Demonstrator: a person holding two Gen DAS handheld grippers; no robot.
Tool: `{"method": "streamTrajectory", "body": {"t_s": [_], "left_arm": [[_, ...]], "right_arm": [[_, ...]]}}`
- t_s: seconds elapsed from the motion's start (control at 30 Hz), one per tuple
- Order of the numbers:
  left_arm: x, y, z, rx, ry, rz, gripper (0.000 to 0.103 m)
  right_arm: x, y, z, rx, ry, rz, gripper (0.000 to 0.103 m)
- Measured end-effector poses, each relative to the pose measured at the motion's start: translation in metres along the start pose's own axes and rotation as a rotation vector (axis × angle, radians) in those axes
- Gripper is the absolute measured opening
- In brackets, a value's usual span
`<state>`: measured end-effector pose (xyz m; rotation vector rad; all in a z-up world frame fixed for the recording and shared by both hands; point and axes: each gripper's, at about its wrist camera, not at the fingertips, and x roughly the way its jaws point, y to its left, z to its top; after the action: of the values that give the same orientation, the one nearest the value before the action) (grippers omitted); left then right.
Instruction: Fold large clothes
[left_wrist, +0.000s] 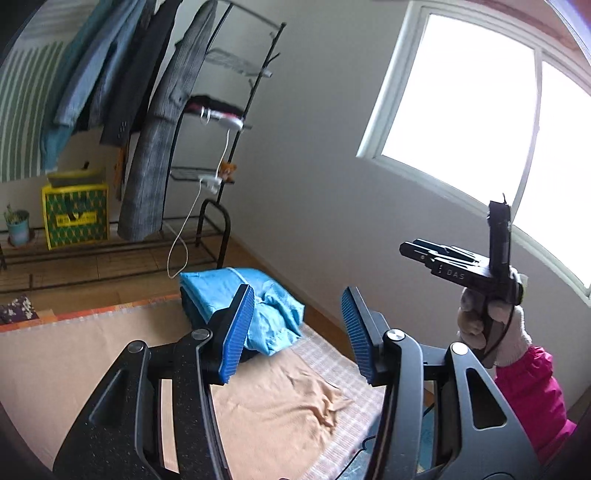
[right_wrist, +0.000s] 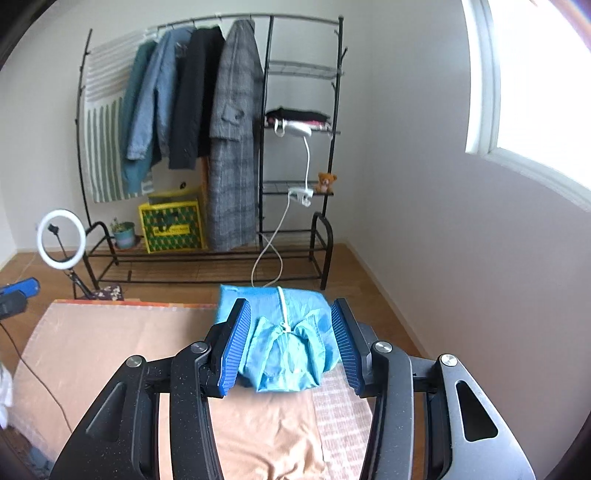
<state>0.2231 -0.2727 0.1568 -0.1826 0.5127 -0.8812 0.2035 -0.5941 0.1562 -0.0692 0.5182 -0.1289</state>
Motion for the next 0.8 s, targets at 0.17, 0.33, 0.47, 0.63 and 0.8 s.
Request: {"method": "streamTrajectory", "body": {"t_s": [0.17,0.33,0.47,0.63,0.8], "left_arm": [[-0.071,-0.027,0.007,0.024,-0.037,0.000,0.051],[-0.121,-0.052,0.012,0.061,-0.051,0.007,0.060],[-0.148,-0.064,0.008,0.062,-0.044,0.012,0.061],[-0.166,-0.070,-0.001,0.054,-0.005,0.016,0.068],[-0.178,-0.072,-0.019,0.072,0.007,0.033,0.073]], "right_arm": [[-0.056,0.011,0.004,0.000,-0.052,-0.012,0.044],[-0.091,0.019,0.008,0.004,-0.085,-0.017,0.045],[-0.108,0.025,0.004,0.011,-0.097,-0.021,0.045],[-0.121,0.033,-0.009,0.045,-0.079,-0.022,0.045],[-0.136,0.049,-0.031,0.059,-0.065,-0.040,0.051]]}}
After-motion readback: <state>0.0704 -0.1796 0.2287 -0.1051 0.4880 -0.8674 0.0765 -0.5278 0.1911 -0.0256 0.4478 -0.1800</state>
